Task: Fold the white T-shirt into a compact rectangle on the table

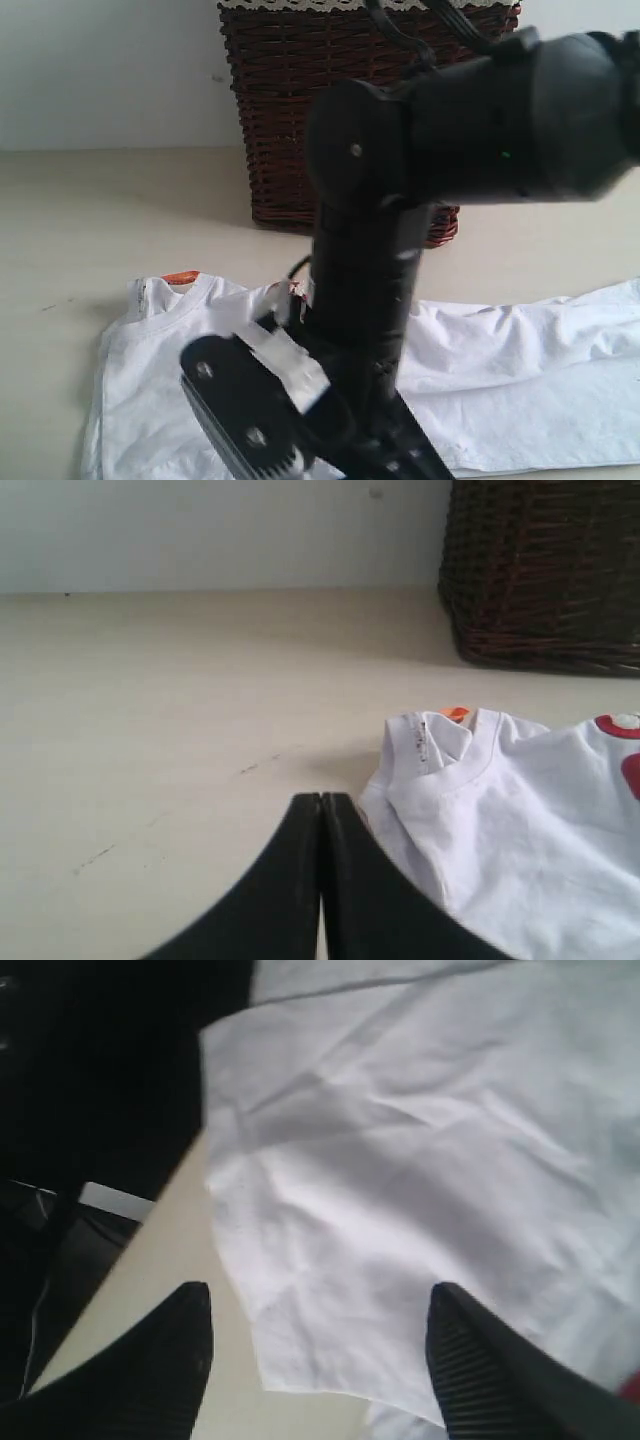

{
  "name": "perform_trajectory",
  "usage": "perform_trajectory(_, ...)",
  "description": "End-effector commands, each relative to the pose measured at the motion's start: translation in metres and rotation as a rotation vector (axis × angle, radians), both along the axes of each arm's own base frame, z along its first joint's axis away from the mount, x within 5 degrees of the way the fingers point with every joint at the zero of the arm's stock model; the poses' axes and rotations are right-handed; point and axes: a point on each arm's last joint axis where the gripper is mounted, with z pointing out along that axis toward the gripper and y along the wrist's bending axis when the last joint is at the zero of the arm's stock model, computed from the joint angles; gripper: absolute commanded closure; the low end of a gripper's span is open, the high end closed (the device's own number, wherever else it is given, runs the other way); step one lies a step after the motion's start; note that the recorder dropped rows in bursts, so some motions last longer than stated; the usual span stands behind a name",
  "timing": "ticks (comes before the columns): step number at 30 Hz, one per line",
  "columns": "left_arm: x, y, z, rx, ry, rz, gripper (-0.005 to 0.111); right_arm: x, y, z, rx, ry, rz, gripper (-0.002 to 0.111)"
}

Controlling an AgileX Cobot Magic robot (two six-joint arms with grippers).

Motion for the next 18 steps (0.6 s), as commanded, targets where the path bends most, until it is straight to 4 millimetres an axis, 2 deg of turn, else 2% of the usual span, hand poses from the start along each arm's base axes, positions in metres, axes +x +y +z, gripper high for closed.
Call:
perform_trajectory(1, 0.000, 0.001, 0.000, -0.001, -0.009, 0.008, 0.107, -0.022, -0.022, -0.020, 0.095, -0.010, 0.023, 0.047)
perform_trajectory(6, 0.000, 0.001, 0.000, -0.001, -0.009, 0.008, 0.107, -0.035, -0.041, -0.052, 0.065, -0.024, -0.052, 0.047)
perform_trajectory(10, 0.000, 0.001, 0.000, -0.001, -0.009, 0.008, 0.107, -0.038, -0.045, -0.060, 0.058, -0.027, -0.086, 0.047)
perform_trajectory(15, 0.000, 0.001, 0.000, -0.001, -0.009, 0.008, 0.107, -0.034, -0.038, -0.067, 0.087, -0.028, -0.202, 0.047)
perform_trajectory(18, 0.000, 0.001, 0.000, -0.001, -0.009, 0.008, 0.107, -0.032, -0.036, -0.074, 0.073, -0.024, -0.215, 0.047)
